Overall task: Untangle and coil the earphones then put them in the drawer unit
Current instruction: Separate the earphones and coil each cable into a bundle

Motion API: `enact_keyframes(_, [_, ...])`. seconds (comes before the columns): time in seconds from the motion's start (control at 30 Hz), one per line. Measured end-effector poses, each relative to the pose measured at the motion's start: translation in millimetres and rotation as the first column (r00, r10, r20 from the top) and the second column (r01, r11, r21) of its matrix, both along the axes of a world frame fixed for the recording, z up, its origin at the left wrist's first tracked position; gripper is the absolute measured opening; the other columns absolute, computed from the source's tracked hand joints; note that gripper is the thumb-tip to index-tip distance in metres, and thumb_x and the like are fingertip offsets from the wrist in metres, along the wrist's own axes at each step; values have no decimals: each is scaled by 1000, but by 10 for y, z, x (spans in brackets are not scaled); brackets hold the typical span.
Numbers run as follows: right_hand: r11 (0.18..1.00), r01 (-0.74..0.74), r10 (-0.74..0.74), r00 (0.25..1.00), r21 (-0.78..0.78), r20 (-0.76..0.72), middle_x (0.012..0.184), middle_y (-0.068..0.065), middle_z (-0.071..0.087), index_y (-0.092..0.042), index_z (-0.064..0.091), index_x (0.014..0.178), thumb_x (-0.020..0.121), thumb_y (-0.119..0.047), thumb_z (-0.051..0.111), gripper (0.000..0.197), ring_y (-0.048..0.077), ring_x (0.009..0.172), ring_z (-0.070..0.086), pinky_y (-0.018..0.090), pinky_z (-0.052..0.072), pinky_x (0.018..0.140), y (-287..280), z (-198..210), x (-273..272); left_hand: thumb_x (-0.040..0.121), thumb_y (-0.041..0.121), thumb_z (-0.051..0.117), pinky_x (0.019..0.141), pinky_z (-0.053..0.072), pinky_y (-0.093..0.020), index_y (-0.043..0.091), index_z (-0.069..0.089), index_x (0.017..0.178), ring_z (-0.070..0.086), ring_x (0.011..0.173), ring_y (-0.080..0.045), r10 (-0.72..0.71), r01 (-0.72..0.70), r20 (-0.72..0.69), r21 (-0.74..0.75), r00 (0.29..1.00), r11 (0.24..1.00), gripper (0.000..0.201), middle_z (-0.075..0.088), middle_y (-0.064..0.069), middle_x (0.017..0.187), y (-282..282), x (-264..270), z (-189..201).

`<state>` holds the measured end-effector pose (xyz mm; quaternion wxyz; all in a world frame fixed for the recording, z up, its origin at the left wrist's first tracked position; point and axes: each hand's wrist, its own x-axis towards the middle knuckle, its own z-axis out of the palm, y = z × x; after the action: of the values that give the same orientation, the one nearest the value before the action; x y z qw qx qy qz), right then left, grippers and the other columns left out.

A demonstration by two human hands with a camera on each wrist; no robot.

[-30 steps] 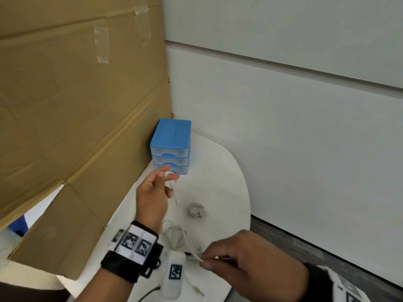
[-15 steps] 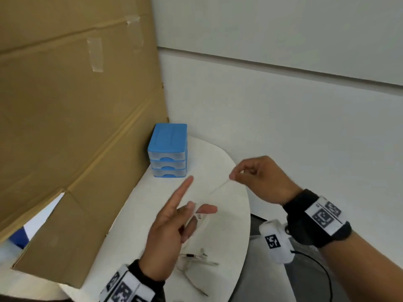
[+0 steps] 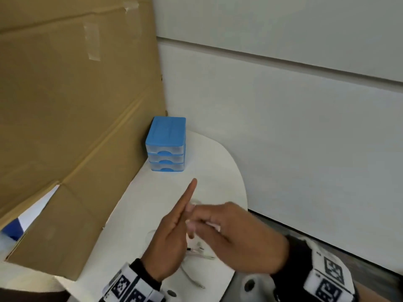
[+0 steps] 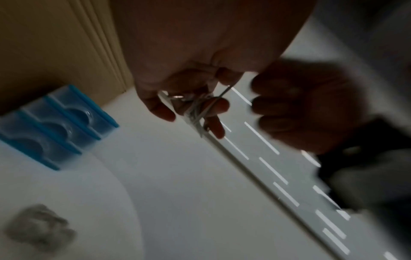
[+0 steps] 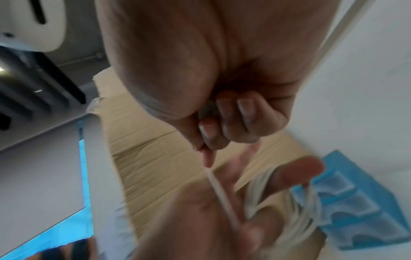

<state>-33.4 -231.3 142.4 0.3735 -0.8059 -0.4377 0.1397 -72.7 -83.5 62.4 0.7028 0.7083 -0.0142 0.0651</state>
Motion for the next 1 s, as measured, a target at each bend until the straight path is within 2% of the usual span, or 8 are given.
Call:
enact_keyframes(0.07, [987, 121, -108, 986, 106, -126, 69, -14, 64, -16, 66, 84, 99, -20, 53, 20, 4, 63, 61, 32, 55, 74, 9, -60, 266, 98, 50, 39, 68, 47, -16, 48, 43, 139, 53, 69, -4, 18, -20, -33, -69, 999, 997, 41, 69, 7, 82, -13, -47, 95])
enact_keyframes(0.17, [956, 263, -228, 943, 125, -243, 60, -13, 57, -11, 69, 80, 95, -18, 61, 18, 0, 52, 48, 16, 44, 60, -9, -272, 486, 93, 41, 46, 52, 37, -17, 42, 52, 134, 39, 50, -12, -18, -9, -87, -305, 996, 952, 42, 72, -11, 85, 74, -39, 272])
enact_keyframes(0.27, [959, 258, -194, 900, 118, -390, 63, -7, 63, -18, 68, 80, 96, -19, 60, 18, 6, 54, 55, 19, 44, 57, 4, -468, 407, 89, 16, 58, 55, 30, -22, 33, 58, 129, 29, 43, -10, -10, -44, -112, -463, 994, 885, 44, 64, -13, 76, 226, 0, 352])
enact_keyframes(0.4, [942, 294, -215, 900, 164, -379, 79, -3, 69, -23, 73, 81, 93, -25, 62, 16, 5, 73, 59, 30, 50, 69, 136, -671, 240, 87, 14, 50, 54, 36, -16, 19, 64, 123, 25, 39, -5, 11, -126, -186, -618, 983, 776, 39, 48, -3, 68, 282, 36, 329])
enact_keyframes(0.47, [909, 369, -275, 880, 193, -387, 76, -8, 67, -25, 75, 80, 92, -21, 65, 16, 3, 73, 57, 22, 46, 69, 208, -719, 176, 86, 12, 49, 60, 31, -21, 15, 66, 121, 25, 37, -3, -5, -143, -210, -683, 978, 717, 38, 44, -1, 67, 264, 56, 299])
enact_keyframes(0.57, [879, 430, -310, 844, 207, -438, 68, -12, 69, -21, 78, 81, 90, -9, 64, 21, 1, 65, 59, 15, 45, 66, 275, -710, 131, 87, 11, 49, 57, 37, -21, 10, 66, 119, 26, 36, -4, -27, -149, -230, -712, 973, 686, 36, 41, 0, 65, 192, 67, 280])
enact_keyframes(0.73, [770, 578, -246, 659, 270, -710, 82, 17, 75, -3, 75, 86, 90, -1, 61, 15, 23, 71, 70, 38, 60, 69, 338, -680, 160, 88, 12, 48, 50, 41, -21, 6, 63, 118, 27, 38, -6, -27, -183, -274, -708, 961, 682, 34, 38, -1, 63, 103, 59, 275])
enact_keyframes(1.0, [593, 739, -228, 536, 320, -813, 89, 16, 75, -4, 76, 88, 90, -3, 64, 12, 18, 72, 70, 27, 55, 59, 369, -653, 123, 83, 15, 50, 57, 48, -19, 3, 68, 101, 50, 55, -11, 108, -254, -252, -670, 962, 697, 28, 41, -3, 60, 136, 29, 275])
